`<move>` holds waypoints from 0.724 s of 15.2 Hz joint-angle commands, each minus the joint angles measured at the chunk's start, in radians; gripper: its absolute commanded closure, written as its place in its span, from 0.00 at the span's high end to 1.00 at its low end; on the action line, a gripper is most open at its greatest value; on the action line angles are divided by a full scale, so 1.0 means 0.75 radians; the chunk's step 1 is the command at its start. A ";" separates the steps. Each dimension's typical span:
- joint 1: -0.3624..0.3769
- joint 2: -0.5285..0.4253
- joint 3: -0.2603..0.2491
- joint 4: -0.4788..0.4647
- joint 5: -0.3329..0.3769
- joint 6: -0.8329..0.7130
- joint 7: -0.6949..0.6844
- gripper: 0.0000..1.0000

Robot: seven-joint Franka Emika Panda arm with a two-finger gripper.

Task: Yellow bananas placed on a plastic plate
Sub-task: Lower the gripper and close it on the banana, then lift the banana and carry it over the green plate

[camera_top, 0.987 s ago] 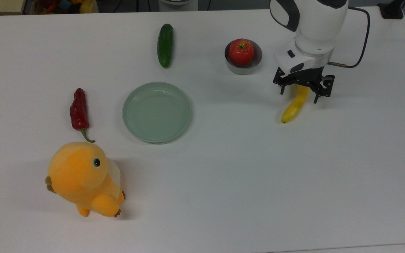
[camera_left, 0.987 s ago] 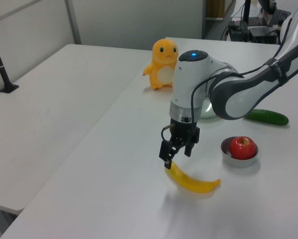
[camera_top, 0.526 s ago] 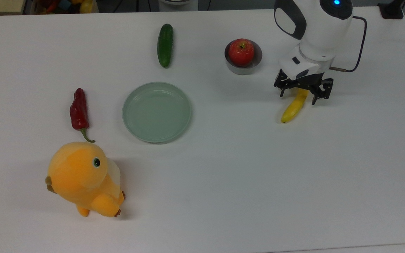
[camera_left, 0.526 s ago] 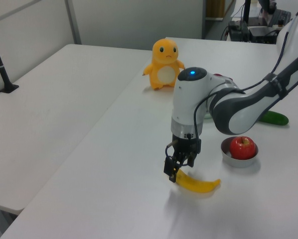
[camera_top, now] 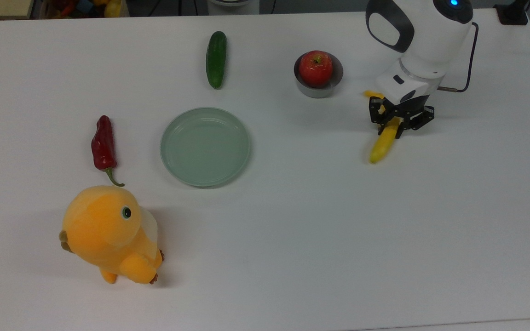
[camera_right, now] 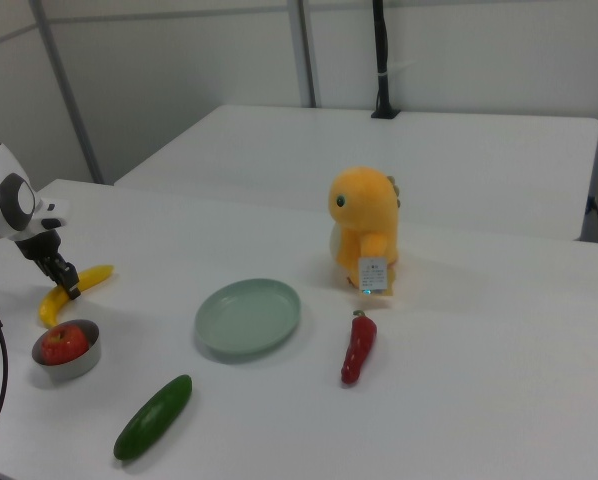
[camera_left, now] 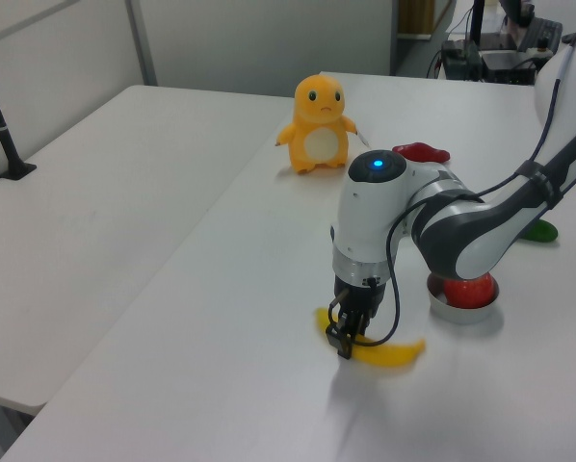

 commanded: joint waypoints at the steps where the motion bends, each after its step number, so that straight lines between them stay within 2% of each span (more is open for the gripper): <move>1: 0.002 0.028 0.006 0.002 -0.017 0.025 -0.060 0.25; 6: -0.023 -0.008 0.004 0.009 -0.020 0.014 -0.066 0.25; 9: -0.090 -0.051 -0.007 0.009 -0.022 0.006 -0.076 0.25; 11: -0.153 -0.078 -0.017 0.009 -0.011 0.002 -0.156 0.25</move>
